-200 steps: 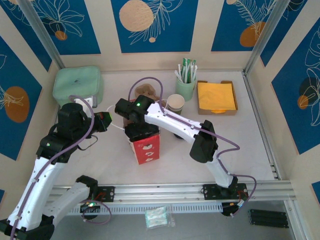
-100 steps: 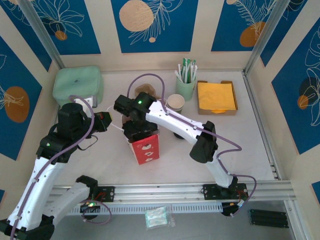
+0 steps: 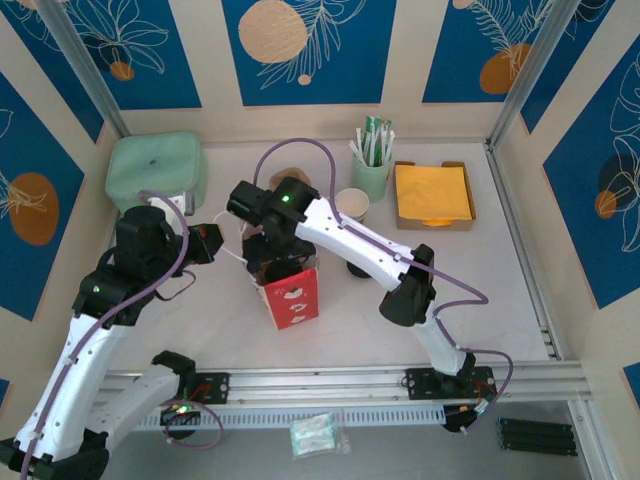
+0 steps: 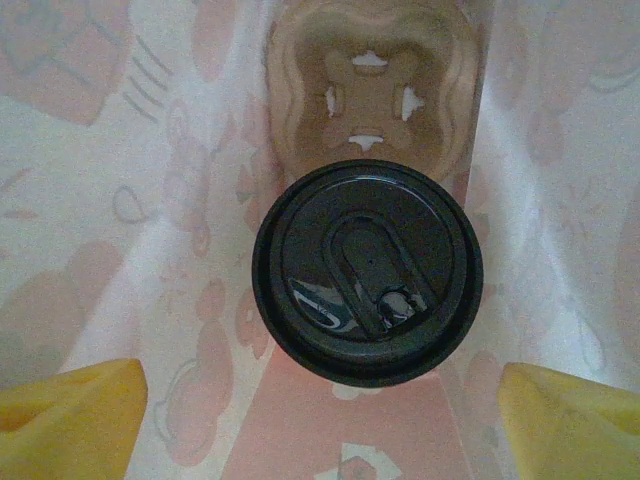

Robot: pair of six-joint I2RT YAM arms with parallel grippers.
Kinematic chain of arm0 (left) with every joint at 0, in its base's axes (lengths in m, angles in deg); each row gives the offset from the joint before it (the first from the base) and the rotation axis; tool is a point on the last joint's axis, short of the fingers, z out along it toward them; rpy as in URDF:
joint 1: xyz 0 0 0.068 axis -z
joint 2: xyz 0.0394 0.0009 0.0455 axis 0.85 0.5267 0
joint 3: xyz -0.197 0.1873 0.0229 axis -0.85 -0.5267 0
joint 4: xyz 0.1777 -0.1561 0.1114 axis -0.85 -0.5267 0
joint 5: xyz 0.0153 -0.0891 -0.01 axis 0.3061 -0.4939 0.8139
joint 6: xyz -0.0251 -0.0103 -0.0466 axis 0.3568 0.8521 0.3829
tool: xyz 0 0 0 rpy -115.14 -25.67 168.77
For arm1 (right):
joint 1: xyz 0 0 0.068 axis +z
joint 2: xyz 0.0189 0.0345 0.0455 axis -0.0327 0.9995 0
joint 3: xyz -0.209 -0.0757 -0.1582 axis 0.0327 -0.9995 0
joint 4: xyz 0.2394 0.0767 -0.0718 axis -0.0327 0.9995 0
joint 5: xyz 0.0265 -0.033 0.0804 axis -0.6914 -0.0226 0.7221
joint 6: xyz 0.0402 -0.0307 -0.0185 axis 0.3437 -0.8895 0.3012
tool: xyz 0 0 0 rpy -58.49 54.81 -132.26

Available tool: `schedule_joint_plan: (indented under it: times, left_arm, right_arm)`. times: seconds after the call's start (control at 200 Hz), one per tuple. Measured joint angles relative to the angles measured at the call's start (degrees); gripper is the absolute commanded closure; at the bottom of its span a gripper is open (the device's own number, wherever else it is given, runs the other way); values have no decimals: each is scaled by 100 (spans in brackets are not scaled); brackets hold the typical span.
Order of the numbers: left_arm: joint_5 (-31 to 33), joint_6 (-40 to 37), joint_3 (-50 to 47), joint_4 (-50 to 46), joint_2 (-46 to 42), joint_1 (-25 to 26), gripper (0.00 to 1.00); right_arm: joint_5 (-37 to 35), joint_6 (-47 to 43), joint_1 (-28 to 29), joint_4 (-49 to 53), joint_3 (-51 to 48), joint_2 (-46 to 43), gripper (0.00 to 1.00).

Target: Pack the takeout coffee

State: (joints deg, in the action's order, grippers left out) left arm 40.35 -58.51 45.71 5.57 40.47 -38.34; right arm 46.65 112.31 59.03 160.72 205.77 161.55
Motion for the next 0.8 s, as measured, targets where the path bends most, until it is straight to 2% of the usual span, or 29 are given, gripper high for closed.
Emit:
schedule_joint_plan:
  times: [0.295, 0.8]
  left_arm:
    - [2, 0, 0, 0, 0, 0, 100]
    - [15, 0, 0, 2, 0, 0, 100]
  right_arm:
    - [-2, 0, 101, 179, 350, -2, 11]
    - [-4, 0, 140, 297, 533, -31, 22]
